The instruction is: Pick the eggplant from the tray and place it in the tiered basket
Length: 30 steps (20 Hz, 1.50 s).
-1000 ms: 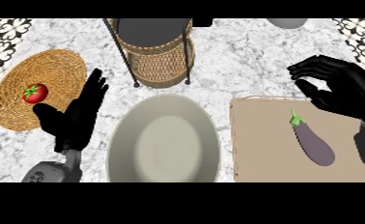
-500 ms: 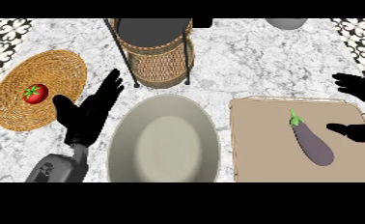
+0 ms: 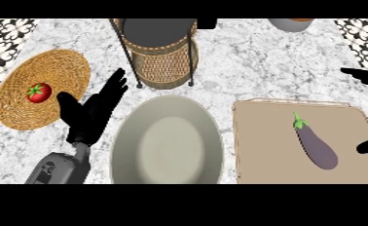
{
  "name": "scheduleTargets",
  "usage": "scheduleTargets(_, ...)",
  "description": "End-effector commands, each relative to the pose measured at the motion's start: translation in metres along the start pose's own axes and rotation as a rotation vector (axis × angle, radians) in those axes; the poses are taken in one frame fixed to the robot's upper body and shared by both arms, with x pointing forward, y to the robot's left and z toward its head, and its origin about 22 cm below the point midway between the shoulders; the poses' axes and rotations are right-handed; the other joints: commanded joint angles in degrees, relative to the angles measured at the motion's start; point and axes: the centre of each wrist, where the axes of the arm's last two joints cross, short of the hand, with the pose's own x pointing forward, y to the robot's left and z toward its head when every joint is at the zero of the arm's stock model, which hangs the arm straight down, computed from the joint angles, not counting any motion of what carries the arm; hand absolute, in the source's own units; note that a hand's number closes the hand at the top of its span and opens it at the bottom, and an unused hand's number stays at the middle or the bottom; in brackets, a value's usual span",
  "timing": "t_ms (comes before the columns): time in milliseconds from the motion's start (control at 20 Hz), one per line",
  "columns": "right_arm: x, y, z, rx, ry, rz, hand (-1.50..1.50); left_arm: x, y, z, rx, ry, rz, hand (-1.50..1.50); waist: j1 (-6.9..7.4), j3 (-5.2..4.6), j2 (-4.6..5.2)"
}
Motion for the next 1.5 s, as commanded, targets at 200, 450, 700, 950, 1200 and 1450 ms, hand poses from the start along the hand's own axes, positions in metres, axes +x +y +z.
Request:
scheduleTargets(200, 0.079, 0.013, 0.006, 0.091, 0.216, 0.335, -1.50, -0.012, -0.008, 0.002, -0.011, -0.001, -0.001, 0.00, 0.55, 0.03, 0.15)
scheduleTargets(450, 0.132, 0.058, -0.015, 0.143, 0.253, 0.281, -1.50, -0.006, 0.007, -0.010, 0.022, -0.010, 0.003, 0.00, 0.60, 0.12, 0.28)
scheduleTargets(700, 0.142, 0.082, -0.014, 0.157, 0.325, 0.390, -1.50, -0.006, 0.005, -0.008, -0.005, -0.003, 0.009, 0.00, 0.13, 0.10, 0.12)
scheduleTargets(950, 0.131, 0.085, -0.037, 0.166, 0.414, 0.456, -1.50, -0.010, 0.009, -0.006, 0.008, -0.017, -0.009, 0.00, 0.53, 0.14, 0.27)
scheduleTargets(1200, 0.129, 0.102, -0.018, 0.220, 0.420, 0.447, -1.50, -0.012, 0.014, -0.008, -0.002, 0.015, -0.002, 0.00, -0.33, 0.14, 0.11)
scheduleTargets(1450, 0.098, 0.129, -0.017, 0.245, 0.475, 0.465, -1.50, 0.005, 0.000, -0.001, 0.023, 0.005, 0.024, 0.00, -0.13, 0.22, -0.04)
